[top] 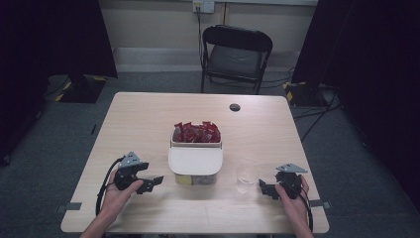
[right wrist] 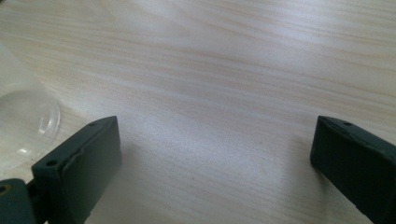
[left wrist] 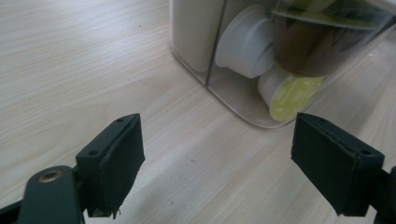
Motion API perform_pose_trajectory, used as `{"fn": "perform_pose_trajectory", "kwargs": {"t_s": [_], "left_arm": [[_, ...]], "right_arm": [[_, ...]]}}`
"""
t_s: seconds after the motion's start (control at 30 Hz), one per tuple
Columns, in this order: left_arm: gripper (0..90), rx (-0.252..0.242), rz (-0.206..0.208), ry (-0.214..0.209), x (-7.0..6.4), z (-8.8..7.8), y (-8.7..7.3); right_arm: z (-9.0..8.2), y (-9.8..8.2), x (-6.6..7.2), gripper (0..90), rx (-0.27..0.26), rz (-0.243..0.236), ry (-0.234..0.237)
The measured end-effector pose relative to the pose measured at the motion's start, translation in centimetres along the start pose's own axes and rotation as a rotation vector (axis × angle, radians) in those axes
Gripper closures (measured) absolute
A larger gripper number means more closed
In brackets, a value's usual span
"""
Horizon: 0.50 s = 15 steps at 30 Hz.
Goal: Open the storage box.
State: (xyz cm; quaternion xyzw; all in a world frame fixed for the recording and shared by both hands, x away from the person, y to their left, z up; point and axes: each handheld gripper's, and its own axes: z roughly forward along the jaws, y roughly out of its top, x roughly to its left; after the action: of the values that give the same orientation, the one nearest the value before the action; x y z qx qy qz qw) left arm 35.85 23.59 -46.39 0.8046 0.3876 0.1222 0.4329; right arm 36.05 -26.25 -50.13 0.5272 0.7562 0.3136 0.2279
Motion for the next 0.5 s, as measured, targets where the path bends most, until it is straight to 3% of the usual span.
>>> {"fn": "perform_pose_trajectory", "kwargs": {"t_s": [0.37,0.5], "left_arm": [[16.7,-0.003,0.047,-0.04,-1.3,0.8,0.8],[16.7,-0.011,0.041,-0.049,-1.4,1.0,1.0]], "right_arm": [[0.0,0.0,0.0,1.5,0.0,0.0,0.0],[0.0,0.0,0.0,1.5,0.0,0.0,0.0]]}}
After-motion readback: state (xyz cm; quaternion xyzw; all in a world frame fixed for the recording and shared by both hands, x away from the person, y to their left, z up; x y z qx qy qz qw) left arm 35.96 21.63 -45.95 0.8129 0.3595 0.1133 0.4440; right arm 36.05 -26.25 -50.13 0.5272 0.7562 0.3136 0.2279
